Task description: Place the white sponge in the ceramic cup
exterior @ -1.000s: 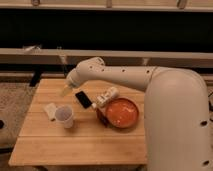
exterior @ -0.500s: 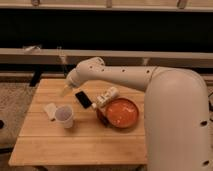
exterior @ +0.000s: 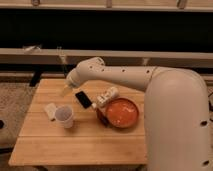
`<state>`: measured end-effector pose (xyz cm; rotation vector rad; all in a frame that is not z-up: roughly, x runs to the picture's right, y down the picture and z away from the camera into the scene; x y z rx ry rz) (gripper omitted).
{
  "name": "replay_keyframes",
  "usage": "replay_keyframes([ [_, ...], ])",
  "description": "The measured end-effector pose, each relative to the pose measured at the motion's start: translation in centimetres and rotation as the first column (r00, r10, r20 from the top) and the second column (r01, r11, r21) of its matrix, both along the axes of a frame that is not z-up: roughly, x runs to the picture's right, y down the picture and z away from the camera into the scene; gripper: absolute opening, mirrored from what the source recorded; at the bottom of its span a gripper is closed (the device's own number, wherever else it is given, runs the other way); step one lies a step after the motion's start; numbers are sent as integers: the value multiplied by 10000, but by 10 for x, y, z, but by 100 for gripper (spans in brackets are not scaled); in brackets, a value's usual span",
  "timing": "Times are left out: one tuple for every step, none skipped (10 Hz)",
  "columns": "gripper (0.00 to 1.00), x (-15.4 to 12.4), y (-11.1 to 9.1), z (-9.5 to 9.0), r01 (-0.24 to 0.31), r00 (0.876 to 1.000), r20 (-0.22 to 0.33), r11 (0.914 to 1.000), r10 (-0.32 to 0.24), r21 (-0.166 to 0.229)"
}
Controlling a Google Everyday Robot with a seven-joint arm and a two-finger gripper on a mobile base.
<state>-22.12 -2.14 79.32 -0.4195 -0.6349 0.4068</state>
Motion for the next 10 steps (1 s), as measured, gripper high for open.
replay_keyframes([
  [80, 0, 0, 0, 0, 10000, 0, 10000, 0, -1],
  [80, 0, 0, 0, -1, 10000, 0, 10000, 1, 0],
  [80, 0, 0, 0, 0, 10000, 0, 10000, 0, 0],
  [80, 0, 0, 0, 0, 10000, 0, 10000, 0, -1],
  [80, 0, 0, 0, -1, 10000, 0, 10000, 1, -1],
  [80, 0, 0, 0, 1, 10000, 0, 10000, -1, 0],
  [80, 0, -1, 0, 18, 10000, -13, 10000, -18, 1],
  [80, -2, -1, -1, 260, 9996, -104, 9996, -260, 50],
  [80, -13, 0, -3, 613, 9979, -203, 9981, -611, 97],
  [80, -31, 0, -3, 1093, 9935, -347, 9939, -1089, 125],
])
